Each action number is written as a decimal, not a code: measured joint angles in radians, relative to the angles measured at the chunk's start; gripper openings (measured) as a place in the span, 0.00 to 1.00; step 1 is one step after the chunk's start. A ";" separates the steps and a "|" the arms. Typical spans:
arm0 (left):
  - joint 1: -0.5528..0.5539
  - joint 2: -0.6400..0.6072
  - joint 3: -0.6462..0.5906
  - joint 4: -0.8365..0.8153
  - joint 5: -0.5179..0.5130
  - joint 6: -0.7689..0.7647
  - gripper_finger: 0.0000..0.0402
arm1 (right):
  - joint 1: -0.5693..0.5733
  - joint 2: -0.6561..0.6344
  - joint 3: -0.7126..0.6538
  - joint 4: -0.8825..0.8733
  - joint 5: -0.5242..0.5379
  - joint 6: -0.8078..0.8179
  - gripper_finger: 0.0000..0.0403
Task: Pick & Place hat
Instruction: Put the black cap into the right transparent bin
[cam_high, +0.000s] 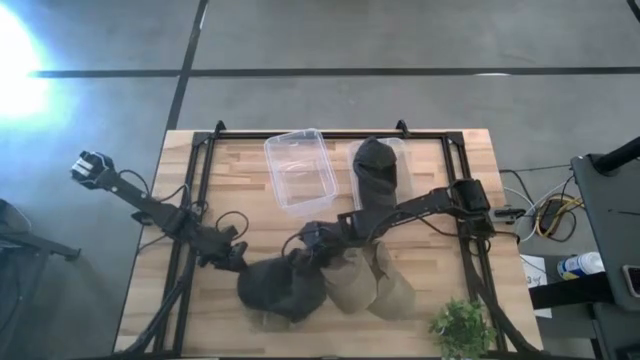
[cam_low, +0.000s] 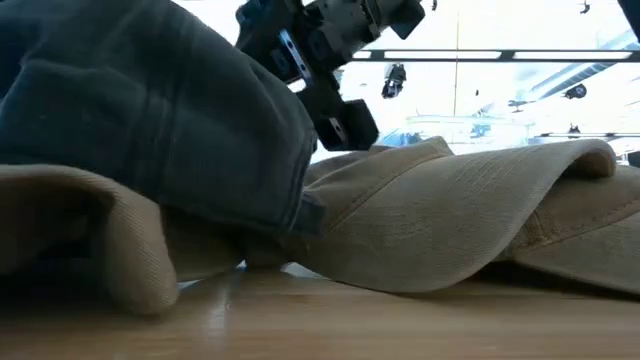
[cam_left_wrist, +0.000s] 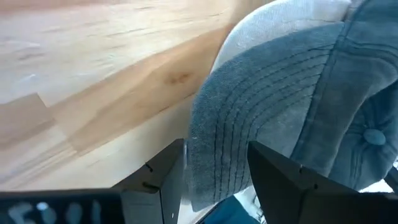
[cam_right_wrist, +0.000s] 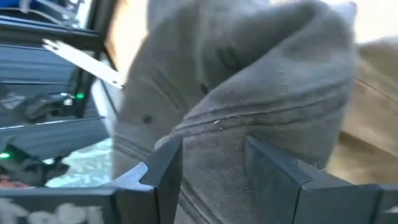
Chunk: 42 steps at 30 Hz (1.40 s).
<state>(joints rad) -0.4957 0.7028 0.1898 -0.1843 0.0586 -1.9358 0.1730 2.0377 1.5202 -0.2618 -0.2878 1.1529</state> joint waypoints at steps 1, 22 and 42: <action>0.000 0.001 0.000 0.009 0.000 0.001 0.42 | 0.000 0.004 -0.003 -0.010 0.000 0.004 0.41; 0.000 0.129 0.000 0.439 -0.194 0.104 0.42 | 0.017 0.114 -0.004 0.108 0.042 0.105 0.41; 0.000 0.181 0.097 0.498 -0.156 0.309 0.03 | 0.014 -0.114 -0.004 0.005 0.070 -0.165 0.41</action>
<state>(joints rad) -0.4953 0.8833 0.2870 0.3139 -0.0975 -1.6272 0.1871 1.9232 1.5166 -0.2564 -0.2174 0.9874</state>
